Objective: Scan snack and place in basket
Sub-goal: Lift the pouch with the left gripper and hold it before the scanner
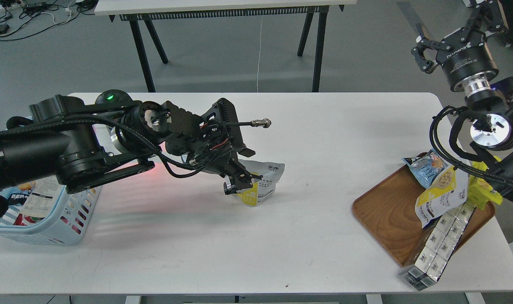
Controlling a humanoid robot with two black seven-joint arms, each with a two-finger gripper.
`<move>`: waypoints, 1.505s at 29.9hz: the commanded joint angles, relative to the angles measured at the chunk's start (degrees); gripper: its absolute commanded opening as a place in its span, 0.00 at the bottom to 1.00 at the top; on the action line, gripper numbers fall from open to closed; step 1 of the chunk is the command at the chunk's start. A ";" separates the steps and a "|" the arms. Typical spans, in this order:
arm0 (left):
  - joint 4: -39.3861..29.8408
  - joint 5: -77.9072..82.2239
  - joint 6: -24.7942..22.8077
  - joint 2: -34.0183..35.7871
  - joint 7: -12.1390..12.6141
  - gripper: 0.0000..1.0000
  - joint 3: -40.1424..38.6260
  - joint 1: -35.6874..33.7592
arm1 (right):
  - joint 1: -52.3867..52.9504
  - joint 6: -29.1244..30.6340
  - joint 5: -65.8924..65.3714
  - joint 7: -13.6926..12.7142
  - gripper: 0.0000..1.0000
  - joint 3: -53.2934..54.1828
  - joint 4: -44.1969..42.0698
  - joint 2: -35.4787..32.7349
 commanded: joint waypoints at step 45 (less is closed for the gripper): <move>-3.01 -0.01 -0.01 21.52 -7.88 0.00 -5.89 0.04 | -0.03 -0.01 0.00 0.35 0.99 1.42 -0.07 -0.08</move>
